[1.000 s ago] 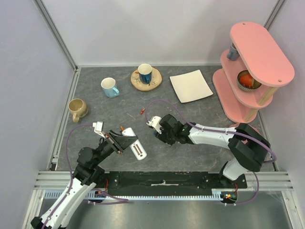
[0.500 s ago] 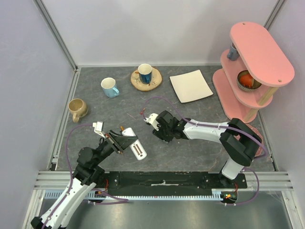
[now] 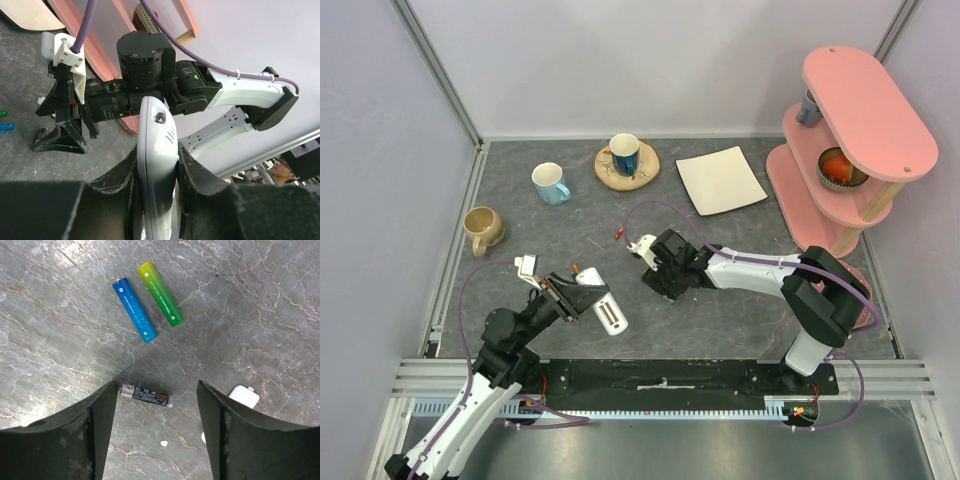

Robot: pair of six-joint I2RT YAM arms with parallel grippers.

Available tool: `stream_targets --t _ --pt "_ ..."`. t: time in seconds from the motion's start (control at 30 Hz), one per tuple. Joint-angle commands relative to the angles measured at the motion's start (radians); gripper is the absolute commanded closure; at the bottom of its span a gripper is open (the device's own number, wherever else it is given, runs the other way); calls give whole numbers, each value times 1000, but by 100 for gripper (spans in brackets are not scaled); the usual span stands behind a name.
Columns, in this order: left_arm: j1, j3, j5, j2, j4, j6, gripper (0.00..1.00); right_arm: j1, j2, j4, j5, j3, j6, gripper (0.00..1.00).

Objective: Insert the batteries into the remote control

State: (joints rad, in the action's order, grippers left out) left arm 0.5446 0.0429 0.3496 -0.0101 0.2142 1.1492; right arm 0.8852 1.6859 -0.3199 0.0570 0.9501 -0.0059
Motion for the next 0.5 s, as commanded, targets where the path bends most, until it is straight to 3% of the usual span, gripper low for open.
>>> stream_targets --t 0.0,0.13,0.23,0.37,0.4,0.47 --pt "-6 -150 17 48 19 -32 98 -3 -15 -41 38 41 40 24" --pt "-5 -150 17 48 20 -31 98 -3 -107 -22 98 75 131 21" --pt "-6 -150 17 50 16 -32 98 -5 -185 -8 205 85 294 20" --pt "-5 -155 15 53 14 -28 98 -3 -261 -25 325 27 657 25" --pt "-5 -155 14 53 14 -26 98 -3 -271 -62 339 15 819 27" --pt "-6 -158 12 53 14 -26 98 3 -275 -94 362 -28 947 32"
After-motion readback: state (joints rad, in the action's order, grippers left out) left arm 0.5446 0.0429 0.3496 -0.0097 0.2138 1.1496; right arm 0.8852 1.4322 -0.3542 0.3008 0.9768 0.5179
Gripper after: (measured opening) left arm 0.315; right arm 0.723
